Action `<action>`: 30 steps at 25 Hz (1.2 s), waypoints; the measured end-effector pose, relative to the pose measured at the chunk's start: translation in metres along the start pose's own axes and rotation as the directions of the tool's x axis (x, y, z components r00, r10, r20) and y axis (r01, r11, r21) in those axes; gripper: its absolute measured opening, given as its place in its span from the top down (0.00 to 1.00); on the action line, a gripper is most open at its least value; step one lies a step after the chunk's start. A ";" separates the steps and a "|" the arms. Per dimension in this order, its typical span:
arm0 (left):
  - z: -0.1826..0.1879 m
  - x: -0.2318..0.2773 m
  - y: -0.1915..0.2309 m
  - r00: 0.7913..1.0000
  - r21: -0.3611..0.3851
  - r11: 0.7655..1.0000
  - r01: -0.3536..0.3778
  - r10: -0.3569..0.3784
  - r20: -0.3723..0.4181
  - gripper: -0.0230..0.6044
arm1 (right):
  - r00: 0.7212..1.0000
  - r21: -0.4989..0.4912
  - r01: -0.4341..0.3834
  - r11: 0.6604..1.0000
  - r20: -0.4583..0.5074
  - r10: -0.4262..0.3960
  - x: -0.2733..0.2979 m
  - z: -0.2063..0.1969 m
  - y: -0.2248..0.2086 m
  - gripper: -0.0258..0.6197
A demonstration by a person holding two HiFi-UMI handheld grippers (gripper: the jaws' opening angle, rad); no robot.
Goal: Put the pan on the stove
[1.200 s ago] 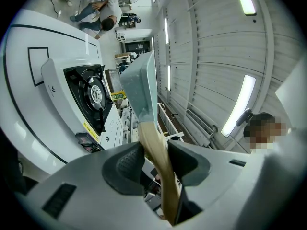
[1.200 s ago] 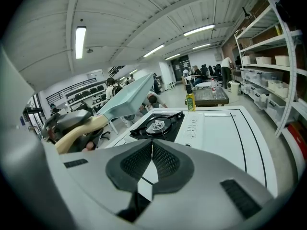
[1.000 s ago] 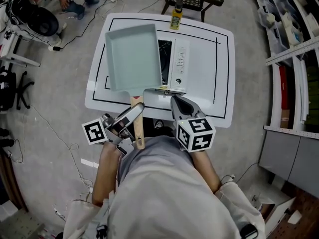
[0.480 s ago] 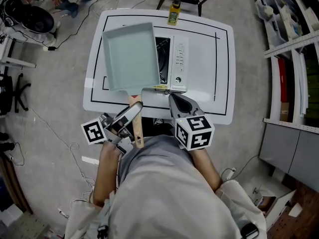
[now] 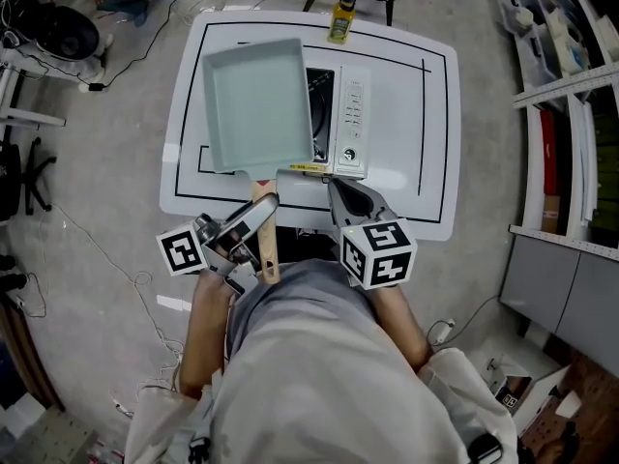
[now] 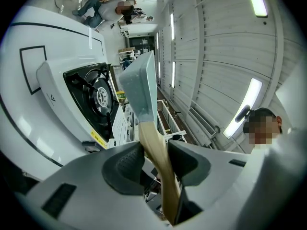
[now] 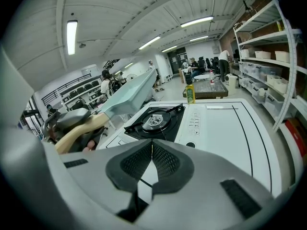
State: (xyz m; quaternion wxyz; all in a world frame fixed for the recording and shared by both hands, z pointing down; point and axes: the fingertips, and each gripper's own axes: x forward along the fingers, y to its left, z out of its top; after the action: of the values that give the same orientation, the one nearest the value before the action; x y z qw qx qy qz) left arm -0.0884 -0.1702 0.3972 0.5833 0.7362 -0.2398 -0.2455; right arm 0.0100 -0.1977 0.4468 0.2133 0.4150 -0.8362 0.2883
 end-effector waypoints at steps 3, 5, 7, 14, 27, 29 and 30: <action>0.000 0.001 0.001 1.000 -0.001 1.000 0.001 -0.001 -0.011 0.72 | 1.000 0.006 0.005 1.000 -0.008 -0.005 0.003 -0.002 -0.002 0.94; -0.001 0.001 0.003 1.000 0.005 1.000 0.001 -0.001 -0.024 0.72 | 1.000 0.016 0.007 1.000 -0.016 -0.007 0.004 -0.005 -0.002 0.94; -0.001 0.001 0.005 0.999 0.004 1.000 0.001 -0.001 -0.034 0.72 | 1.000 0.024 0.009 1.000 -0.026 -0.008 0.006 -0.009 -0.001 0.94; 0.001 0.004 0.009 0.999 -0.015 1.000 0.002 -0.003 -0.053 0.72 | 0.999 0.033 0.009 0.999 -0.041 -0.008 0.011 -0.010 0.002 0.94; 0.000 0.005 0.031 0.995 -0.016 0.999 -0.030 0.029 -0.092 0.71 | 0.997 0.044 0.026 0.999 -0.067 -0.023 0.018 -0.015 -0.003 0.94; 0.001 0.005 0.033 0.995 -0.020 0.999 -0.032 0.030 -0.096 0.71 | 0.997 0.043 0.028 0.999 -0.075 -0.024 0.019 -0.015 -0.003 0.94; 0.001 0.005 0.034 0.995 -0.023 0.999 -0.032 0.030 -0.097 0.71 | 0.997 0.044 0.028 0.999 -0.077 -0.024 0.019 -0.016 -0.003 0.94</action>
State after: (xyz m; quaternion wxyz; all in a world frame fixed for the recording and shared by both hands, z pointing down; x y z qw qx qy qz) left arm -0.0873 -0.1814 0.4299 0.6067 0.7363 -0.2199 -0.2035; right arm 0.0034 -0.1994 0.4705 0.2396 0.4193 -0.8152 0.3198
